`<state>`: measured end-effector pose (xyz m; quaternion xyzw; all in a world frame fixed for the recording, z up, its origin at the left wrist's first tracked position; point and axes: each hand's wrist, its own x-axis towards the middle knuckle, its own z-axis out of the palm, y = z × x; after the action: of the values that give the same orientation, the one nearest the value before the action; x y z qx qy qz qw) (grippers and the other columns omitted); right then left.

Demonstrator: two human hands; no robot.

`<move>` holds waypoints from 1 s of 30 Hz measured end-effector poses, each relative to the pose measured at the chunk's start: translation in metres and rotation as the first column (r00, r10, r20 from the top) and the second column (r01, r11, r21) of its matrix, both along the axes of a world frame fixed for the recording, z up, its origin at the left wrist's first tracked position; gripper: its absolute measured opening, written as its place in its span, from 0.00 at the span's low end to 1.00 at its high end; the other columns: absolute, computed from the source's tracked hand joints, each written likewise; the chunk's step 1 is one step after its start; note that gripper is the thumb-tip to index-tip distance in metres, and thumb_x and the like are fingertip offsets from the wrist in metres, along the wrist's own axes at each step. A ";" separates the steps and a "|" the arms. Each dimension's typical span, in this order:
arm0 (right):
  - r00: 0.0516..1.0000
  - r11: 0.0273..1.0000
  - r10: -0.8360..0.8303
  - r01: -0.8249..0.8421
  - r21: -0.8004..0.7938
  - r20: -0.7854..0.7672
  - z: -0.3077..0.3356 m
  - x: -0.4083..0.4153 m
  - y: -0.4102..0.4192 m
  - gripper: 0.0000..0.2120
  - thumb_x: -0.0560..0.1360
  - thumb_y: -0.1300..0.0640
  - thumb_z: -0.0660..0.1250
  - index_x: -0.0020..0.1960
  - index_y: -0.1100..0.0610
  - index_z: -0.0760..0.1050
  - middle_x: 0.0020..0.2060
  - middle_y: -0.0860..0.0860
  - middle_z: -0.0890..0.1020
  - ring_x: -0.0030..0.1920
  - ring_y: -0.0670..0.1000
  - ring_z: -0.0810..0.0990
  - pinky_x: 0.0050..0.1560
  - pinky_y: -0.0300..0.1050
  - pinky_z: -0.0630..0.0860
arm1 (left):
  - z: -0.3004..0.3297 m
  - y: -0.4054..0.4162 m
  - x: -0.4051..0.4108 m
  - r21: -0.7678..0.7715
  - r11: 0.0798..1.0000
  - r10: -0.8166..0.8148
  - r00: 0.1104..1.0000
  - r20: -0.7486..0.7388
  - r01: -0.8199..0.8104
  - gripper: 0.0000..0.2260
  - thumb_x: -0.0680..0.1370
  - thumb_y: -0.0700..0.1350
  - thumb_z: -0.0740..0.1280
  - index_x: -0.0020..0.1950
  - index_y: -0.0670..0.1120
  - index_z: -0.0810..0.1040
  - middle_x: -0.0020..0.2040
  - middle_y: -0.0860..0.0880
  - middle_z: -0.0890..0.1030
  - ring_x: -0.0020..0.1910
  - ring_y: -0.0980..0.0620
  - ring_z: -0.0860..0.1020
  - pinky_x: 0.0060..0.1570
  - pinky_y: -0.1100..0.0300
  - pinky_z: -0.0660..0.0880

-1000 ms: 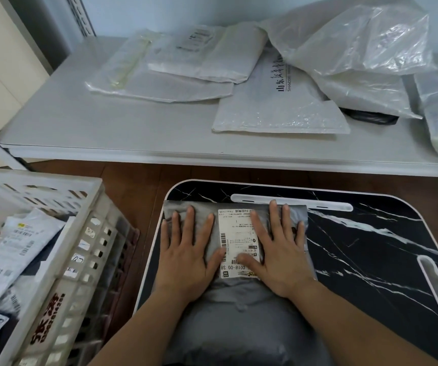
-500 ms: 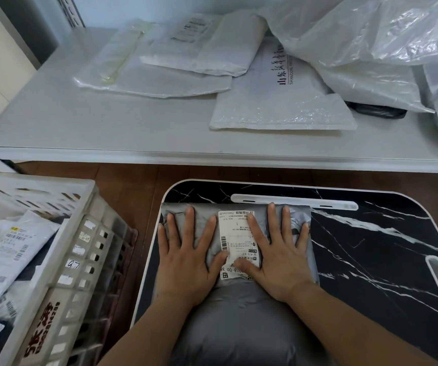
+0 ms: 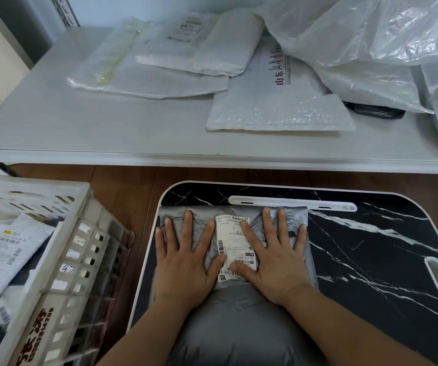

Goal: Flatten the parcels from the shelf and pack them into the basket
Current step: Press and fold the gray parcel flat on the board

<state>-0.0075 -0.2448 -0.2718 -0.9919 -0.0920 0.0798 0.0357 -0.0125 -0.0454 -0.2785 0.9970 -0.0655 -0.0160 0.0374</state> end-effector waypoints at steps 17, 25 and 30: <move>0.982 0.996 -0.008 -0.010 -0.092 -0.187 0.016 0.005 0.002 0.43 0.63 0.21 0.31 0.73 0.38 0.28 0.74 0.51 0.27 0.72 0.60 0.23 0.67 0.73 0.31 | 0.001 -0.003 0.002 0.014 1.000 0.003 0.997 -0.077 -0.002 0.31 0.78 0.67 0.44 0.76 0.54 0.63 0.76 0.39 0.61 0.73 0.29 0.58 0.69 0.34 0.52; 0.955 0.994 -0.014 0.045 0.100 -0.295 0.035 0.010 -0.007 0.45 0.60 0.21 0.29 0.74 0.36 0.30 0.75 0.48 0.29 0.74 0.55 0.27 0.70 0.69 0.32 | 0.019 -0.001 0.001 0.061 0.998 0.015 0.993 -0.118 -0.008 0.35 0.67 0.70 0.25 0.73 0.62 0.31 0.75 0.45 0.33 0.75 0.32 0.36 0.70 0.37 0.32; 0.988 0.998 0.034 -0.027 0.053 -0.150 0.058 -0.032 -0.001 0.36 0.70 0.27 0.34 0.76 0.36 0.37 0.74 0.47 0.29 0.73 0.56 0.25 0.71 0.66 0.30 | 0.047 -0.006 -0.026 -0.012 0.999 -0.038 0.986 -0.164 0.036 0.33 0.68 0.70 0.26 0.73 0.63 0.32 0.72 0.51 0.29 0.75 0.36 0.33 0.71 0.37 0.33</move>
<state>-0.0392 -0.2461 -0.2136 -0.9803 -0.1062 0.1528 0.0667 -0.0384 -0.0518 -0.2314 0.9907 -0.0809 -0.0988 0.0471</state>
